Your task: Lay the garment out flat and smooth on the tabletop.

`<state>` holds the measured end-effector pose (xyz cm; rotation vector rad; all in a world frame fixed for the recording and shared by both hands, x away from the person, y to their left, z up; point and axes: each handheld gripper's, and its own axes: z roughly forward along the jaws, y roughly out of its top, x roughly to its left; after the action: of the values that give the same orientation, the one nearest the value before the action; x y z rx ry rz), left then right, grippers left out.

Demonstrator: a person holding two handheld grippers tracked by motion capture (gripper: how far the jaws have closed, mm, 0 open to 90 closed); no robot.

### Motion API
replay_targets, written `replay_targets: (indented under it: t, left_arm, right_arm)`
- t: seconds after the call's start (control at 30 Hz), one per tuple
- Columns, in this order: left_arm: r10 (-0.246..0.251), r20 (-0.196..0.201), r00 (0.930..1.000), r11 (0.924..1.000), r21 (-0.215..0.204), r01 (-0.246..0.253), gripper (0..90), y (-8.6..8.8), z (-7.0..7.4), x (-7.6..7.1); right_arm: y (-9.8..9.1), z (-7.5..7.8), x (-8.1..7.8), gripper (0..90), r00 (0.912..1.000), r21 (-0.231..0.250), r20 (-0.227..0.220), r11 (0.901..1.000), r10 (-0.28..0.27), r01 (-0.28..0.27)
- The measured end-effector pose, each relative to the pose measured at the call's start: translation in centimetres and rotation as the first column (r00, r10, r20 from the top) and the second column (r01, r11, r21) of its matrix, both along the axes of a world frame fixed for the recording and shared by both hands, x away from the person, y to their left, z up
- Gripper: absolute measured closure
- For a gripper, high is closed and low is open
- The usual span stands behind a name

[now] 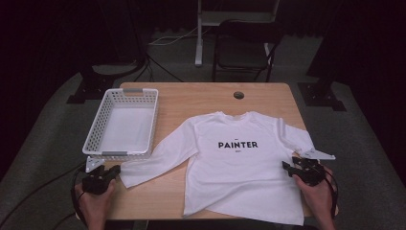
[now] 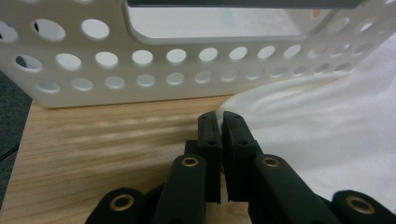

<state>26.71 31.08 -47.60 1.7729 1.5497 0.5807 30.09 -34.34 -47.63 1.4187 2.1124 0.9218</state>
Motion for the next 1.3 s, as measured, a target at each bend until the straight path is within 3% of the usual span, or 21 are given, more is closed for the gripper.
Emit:
replay_targets:
  t: [0.17,0.73,0.97,1.1,1.3]
  left_arm:
    - [0.005,0.002,1.0,1.0,-0.001,-0.005,87.2,0.2,0.0,0.1]
    - [0.04,0.016,0.9991,0.9992,-0.003,-0.04,85.6,0.7,0.1,-0.3]
    - [0.005,0.099,0.995,0.9984,-0.057,0.0,76.9,0.5,2.1,-2.1]
    - [-0.022,0.122,0.9923,0.9979,-0.058,0.03,74.3,-0.5,2.9,-2.7]
    - [-0.078,0.132,0.9881,0.9957,-0.039,0.084,68.8,-2.7,3.1,-3.1]
  right_arm:
    - [-0.9,-0.1,0.2,48.1,0.9999,0.018,0.004,0.9998,-0.01,0.01]
    - [-2.2,-0.1,-0.2,48.5,0.9986,0.014,0.006,0.9985,-0.053,0.053]
    - [-1.7,0.1,-1.1,48.9,0.9979,-0.023,0.032,0.9981,-0.056,0.057]
    - [-1.6,0.4,-1.8,48.8,0.9969,-0.009,0.053,0.9983,-0.057,0.058]
    - [-0.8,1.4,-2.8,48.3,0.9964,-0.038,0.08,0.9987,-0.03,0.033]
